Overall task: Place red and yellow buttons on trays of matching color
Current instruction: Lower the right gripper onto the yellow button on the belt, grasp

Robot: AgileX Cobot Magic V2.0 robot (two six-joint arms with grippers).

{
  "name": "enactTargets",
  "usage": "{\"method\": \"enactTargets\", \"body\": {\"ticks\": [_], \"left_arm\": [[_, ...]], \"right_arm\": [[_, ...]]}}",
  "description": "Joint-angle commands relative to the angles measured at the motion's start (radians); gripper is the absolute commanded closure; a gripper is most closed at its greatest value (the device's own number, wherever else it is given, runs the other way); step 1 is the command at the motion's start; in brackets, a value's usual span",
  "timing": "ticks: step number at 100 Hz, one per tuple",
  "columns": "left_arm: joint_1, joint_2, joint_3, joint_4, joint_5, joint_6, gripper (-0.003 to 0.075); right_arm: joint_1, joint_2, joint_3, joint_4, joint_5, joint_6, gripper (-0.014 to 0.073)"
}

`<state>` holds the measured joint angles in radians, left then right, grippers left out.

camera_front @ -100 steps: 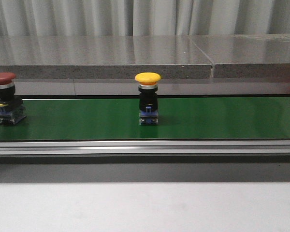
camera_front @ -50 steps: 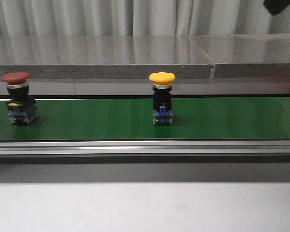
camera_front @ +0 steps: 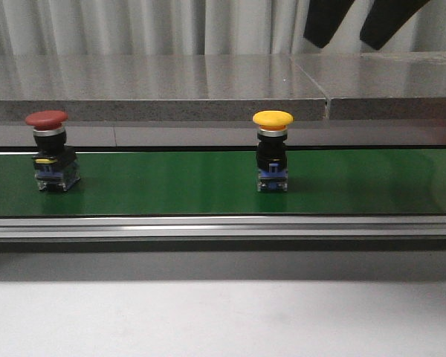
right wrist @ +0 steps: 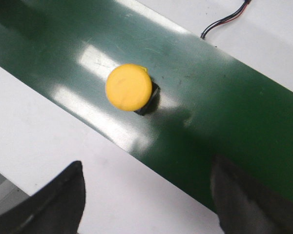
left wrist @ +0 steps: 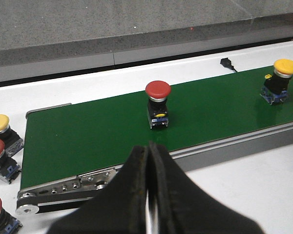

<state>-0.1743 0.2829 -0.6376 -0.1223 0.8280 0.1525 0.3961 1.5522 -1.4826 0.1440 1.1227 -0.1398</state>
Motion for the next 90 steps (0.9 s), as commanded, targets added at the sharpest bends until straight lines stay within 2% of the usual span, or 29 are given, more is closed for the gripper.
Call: {"method": "enactTargets", "body": {"ticks": [1, 34, 65, 72, 84, 90], "left_arm": [[-0.008, 0.011, -0.024, -0.017, -0.069, -0.008, 0.0741], [-0.008, 0.011, -0.024, -0.017, -0.069, -0.008, 0.0741], [-0.008, 0.011, -0.024, -0.017, -0.069, -0.008, 0.0741], [-0.008, 0.011, -0.024, -0.017, -0.069, -0.008, 0.0741], [-0.008, 0.011, -0.024, -0.017, -0.069, -0.008, 0.0741], [-0.008, 0.011, -0.024, -0.017, -0.069, -0.008, 0.0741]], "right_arm": [[0.001, 0.015, -0.063, 0.017, 0.011, -0.038, 0.0053], [0.001, 0.151, -0.12, 0.017, 0.032, -0.06, 0.0053], [0.001, 0.206, -0.121, 0.017, -0.044, -0.07, 0.006], [0.0, 0.211, -0.121, 0.015, -0.058, -0.07, 0.0125], [-0.006, 0.224, -0.121, 0.014, -0.06, -0.07, 0.0306], [-0.006, 0.226, -0.121, 0.014, -0.053, -0.07, 0.0365]]}}
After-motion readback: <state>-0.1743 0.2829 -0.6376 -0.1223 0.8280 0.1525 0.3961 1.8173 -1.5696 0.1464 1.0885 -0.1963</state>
